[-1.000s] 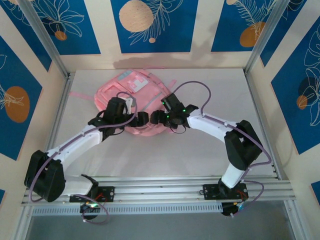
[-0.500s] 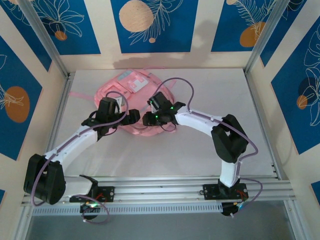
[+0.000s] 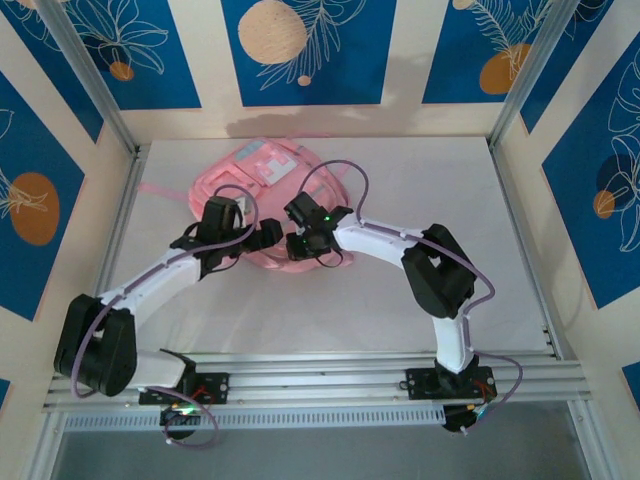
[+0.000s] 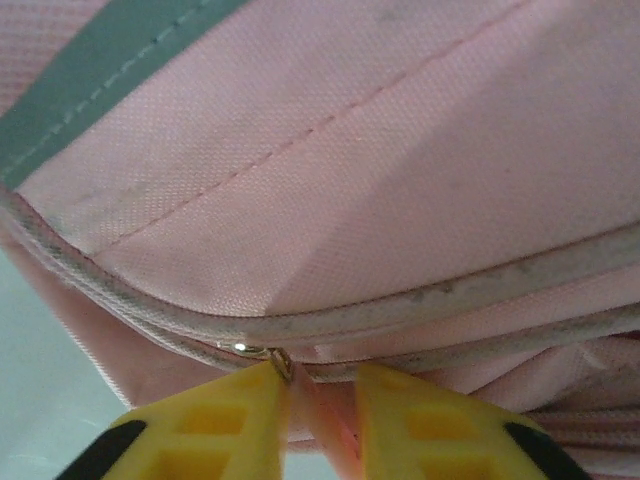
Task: Pack the student bag
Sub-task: Zip the student bag at the center of the table.
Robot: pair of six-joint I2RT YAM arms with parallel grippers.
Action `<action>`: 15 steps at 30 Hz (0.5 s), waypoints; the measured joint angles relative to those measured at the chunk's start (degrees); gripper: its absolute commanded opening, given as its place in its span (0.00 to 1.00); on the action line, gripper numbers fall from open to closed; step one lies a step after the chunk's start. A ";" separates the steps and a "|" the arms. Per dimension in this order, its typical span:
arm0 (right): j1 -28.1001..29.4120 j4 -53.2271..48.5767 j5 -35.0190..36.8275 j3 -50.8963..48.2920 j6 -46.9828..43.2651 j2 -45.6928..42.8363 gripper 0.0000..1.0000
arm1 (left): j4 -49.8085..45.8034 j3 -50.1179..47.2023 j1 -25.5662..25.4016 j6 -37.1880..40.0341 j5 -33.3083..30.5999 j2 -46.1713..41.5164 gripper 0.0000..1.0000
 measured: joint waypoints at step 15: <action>0.46 -0.37 3.19 -0.37 -6.12 0.24 0.00 | 6.56 0.52 -0.04 -3.32 -2.45 11.50 0.00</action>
